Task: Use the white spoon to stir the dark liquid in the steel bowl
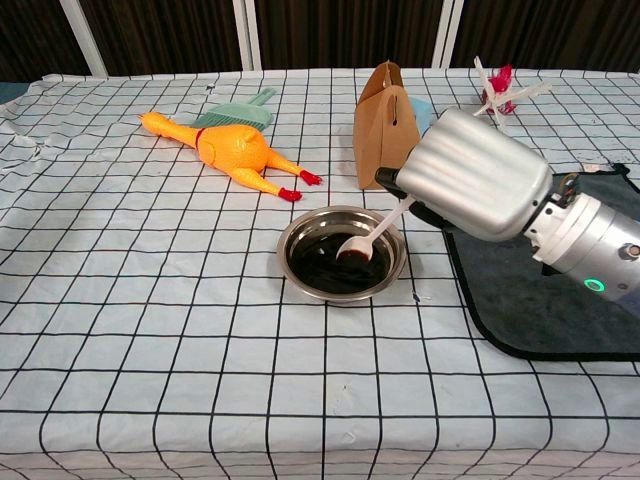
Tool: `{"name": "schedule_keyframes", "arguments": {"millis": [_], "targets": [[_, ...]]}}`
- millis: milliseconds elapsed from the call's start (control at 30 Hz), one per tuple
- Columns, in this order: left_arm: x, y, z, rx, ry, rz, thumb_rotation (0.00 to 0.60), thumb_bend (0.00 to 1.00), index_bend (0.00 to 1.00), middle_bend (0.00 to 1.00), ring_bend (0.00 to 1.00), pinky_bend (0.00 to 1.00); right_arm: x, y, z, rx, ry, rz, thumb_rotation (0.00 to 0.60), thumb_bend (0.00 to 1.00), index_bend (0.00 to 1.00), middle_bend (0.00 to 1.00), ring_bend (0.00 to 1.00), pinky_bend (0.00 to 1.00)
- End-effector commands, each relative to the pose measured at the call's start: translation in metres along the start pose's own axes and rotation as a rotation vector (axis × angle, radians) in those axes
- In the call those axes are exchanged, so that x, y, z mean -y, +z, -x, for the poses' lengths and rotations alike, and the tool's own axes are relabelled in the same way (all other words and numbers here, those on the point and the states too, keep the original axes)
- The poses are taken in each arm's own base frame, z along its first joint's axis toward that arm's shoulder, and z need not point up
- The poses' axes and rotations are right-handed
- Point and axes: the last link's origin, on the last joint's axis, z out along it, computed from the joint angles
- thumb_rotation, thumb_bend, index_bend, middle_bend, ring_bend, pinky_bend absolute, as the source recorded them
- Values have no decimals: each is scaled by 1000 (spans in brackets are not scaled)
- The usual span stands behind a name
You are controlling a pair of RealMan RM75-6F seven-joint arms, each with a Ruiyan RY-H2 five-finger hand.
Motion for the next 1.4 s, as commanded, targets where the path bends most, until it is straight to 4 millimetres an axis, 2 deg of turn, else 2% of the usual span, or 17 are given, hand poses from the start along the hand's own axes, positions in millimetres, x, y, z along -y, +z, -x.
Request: {"name": "schedule_keyframes", "arguments": {"millis": [33, 267, 567, 967, 1400], "targets": [[0, 0, 0, 1, 0, 0, 600, 219, 138, 7, 0, 0, 0, -8, -2, 7, 1, -10, 600, 429, 759, 859, 1000, 1000], [0, 0, 0, -2, -1, -3, 600, 219, 138, 7, 0, 0, 5, -16, -15, -4, 29, -40, 600, 428, 766, 859, 1000, 1000], [1, 0, -2, -4, -4, -3, 600, 219, 138, 7, 0, 0, 14, -12, -24, -8, 61, -50, 600, 428, 766, 859, 1000, 1000], [3, 0, -3, -10, -9, -7, 600, 219, 138, 7, 0, 0, 26, 11, -28, -48, 85, -31, 600, 440, 766, 859, 1000, 1000], [3, 1, -3, -11, -8, -10, 600, 219, 138, 7, 0, 0, 28, 31, -19, -46, 90, 9, 600, 440, 766, 859, 1000, 1000]]}}
